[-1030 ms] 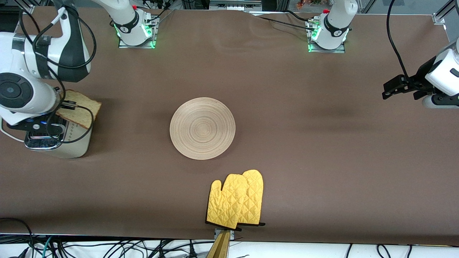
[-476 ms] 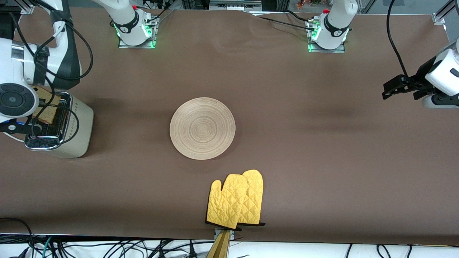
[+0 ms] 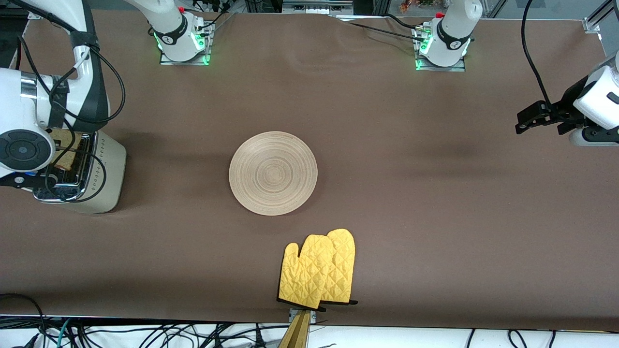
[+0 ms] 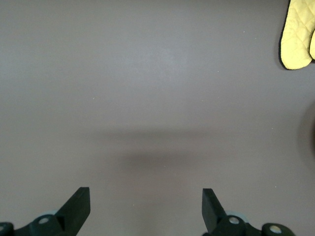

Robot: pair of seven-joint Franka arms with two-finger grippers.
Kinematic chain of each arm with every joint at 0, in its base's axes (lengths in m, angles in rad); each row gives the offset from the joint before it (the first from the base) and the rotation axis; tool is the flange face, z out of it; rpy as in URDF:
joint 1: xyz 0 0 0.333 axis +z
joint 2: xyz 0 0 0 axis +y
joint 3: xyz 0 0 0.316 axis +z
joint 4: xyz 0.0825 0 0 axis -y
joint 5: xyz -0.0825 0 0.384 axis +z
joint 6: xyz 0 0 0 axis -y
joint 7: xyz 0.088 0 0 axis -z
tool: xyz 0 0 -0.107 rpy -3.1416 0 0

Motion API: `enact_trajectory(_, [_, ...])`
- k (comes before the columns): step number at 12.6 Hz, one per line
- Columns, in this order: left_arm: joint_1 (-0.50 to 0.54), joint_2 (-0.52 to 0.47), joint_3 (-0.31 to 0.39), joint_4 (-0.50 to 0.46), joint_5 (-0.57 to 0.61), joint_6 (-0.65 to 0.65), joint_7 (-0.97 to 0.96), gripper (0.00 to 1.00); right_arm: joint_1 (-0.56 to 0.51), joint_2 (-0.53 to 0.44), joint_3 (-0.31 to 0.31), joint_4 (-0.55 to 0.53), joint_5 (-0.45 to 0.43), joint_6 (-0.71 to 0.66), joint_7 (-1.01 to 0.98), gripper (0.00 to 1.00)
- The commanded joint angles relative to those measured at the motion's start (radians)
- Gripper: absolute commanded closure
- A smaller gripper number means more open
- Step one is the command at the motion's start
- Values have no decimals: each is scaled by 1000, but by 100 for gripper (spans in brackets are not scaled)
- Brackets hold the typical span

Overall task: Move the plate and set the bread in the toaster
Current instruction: 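Lift the bread with the right gripper over the toaster slot, then lower the bread into the toaster slot and open the right gripper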

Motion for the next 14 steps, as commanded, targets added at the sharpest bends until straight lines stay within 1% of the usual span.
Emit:
enact_trajectory(1, [3, 8, 3, 21, -24, -5, 2, 0, -9, 19, 2, 26, -18, 20, -8, 100])
enact_trajectory(9, [9, 8, 3, 21, -24, -5, 2, 0, -14, 88, 2, 26, -18, 111, -5, 100])
enact_trajectory(10, [9, 8, 3, 22, -24, -5, 2, 0, -12, 85, 2, 27, -9, 109, -10, 21])
enact_trajectory(11, [9, 8, 3, 21, -24, -5, 2, 0, -11, 62, 4, 27, 7, 105, -20, 0])
enact_trajectory(12, [9, 8, 3, 22, -24, -5, 2, 0, -3, 30, 8, 27, 17, 100, -17, 0])
enact_trajectory(13, [9, 8, 3, 21, -24, -5, 2, 0, 3, 19, 14, 27, 42, 92, -22, 0])
enact_trajectory(14, [9, 8, 3, 21, -24, -5, 2, 0, 11, -13, 13, 27, 84, 88, -22, 0])
